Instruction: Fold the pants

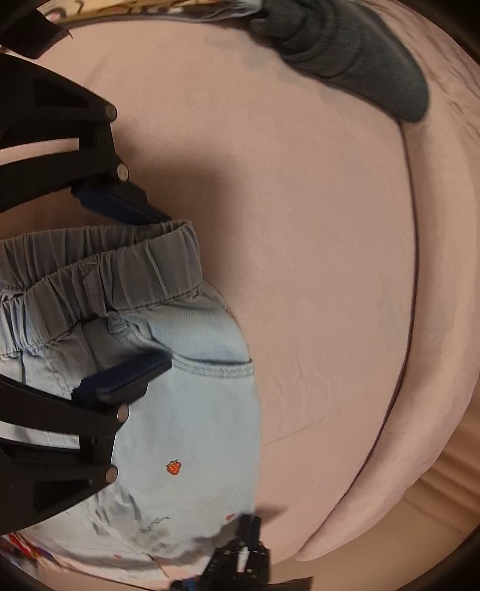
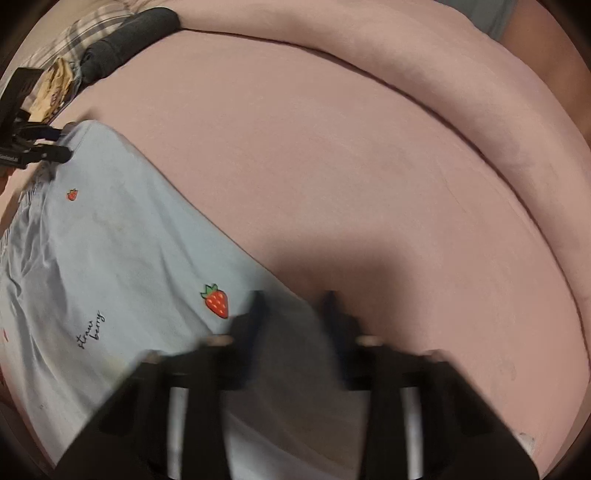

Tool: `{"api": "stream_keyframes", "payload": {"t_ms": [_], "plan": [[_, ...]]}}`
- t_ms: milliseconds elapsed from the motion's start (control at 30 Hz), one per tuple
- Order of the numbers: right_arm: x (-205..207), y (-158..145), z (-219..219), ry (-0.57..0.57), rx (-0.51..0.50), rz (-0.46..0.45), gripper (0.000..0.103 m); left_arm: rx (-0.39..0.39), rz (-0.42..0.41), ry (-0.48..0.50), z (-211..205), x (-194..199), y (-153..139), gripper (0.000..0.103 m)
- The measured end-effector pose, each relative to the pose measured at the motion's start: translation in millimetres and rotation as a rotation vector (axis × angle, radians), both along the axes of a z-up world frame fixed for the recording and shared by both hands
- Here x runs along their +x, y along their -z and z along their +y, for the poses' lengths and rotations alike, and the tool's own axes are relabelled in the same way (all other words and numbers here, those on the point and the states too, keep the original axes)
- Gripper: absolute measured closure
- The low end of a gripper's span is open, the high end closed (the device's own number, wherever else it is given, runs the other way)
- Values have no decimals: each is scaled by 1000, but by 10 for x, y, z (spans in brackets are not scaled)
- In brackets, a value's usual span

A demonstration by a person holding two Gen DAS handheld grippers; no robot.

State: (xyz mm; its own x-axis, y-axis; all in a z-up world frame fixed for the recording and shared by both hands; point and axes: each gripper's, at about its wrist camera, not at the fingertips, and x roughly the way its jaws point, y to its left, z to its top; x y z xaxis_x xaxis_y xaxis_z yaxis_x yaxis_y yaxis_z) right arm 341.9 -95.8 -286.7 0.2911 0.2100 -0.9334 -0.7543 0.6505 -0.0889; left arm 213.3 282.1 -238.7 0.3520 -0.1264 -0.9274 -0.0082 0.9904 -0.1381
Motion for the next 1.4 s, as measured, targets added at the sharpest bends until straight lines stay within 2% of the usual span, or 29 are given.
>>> {"api": "stream_keyframes", "payload": {"t_ms": [33,67,100,167,233,333,433,467,500,533,567,633,733,833,933,967,1000,1033,1067,1167,1267,1400], "plan": [[-21,-11,13,-13,-13,-10,91,11,-13,1,-25,-12,-27,53],[-41,-27,35,-28,-36,-30,93,36,-33,-10,-24,-26,-77,70],[-56,-53,53,-39,-47,-46,95,41,-41,-22,-4,-36,-105,71],[-50,-123,45,-38,-41,-73,97,-17,-67,-37,117,-60,-127,71],[-28,-157,18,-19,-23,-87,98,-1,-71,-39,138,-64,-92,71],[-4,-87,39,17,-27,-112,96,72,-64,-51,66,-35,53,65],[-59,72,180,42,-59,-135,92,103,-49,-87,-4,31,49,62],[-58,64,192,46,-65,-135,91,117,-43,-98,-29,44,22,55],[-45,34,192,61,-75,-139,87,145,-45,-112,-39,32,-30,44],[-32,-20,178,83,-83,-133,78,175,-55,-125,-34,2,-97,39],[-15,-88,145,106,-71,-118,77,202,-79,-130,-59,-41,-190,35],[-85,-282,51,134,-10,-127,75,217,-129,-122,-151,-138,-357,35],[-268,-454,-112,176,43,-136,69,173,-174,-60,-401,-249,-494,35],[-396,-352,-150,212,18,-120,69,146,-185,11,-743,-184,-457,35],[-458,-76,-156,254,-73,-74,68,131,-110,32,-921,-15,-200,35],[-407,-7,-163,264,-93,-56,66,146,-56,29,-992,95,-24,35],[-391,18,-177,277,-49,-86,65,158,-18,16,-1031,166,99,30],[-371,11,-187,284,-32,-93,60,158,-54,-12,-1048,208,108,26],[-323,22,-202,303,-18,-75,58,153,-53,-29,-1049,249,94,23],[-230,-49,-351,369,36,-23,59,133,-8,-54,-1069,311,29,23],[-325,-181,-538,418,68,-70,59,141,-55,3,-1230,192,-137,23],[-390,-369,-1208,584,172,-126,58,71,-108,112,-1601,49,-322,23]]}}
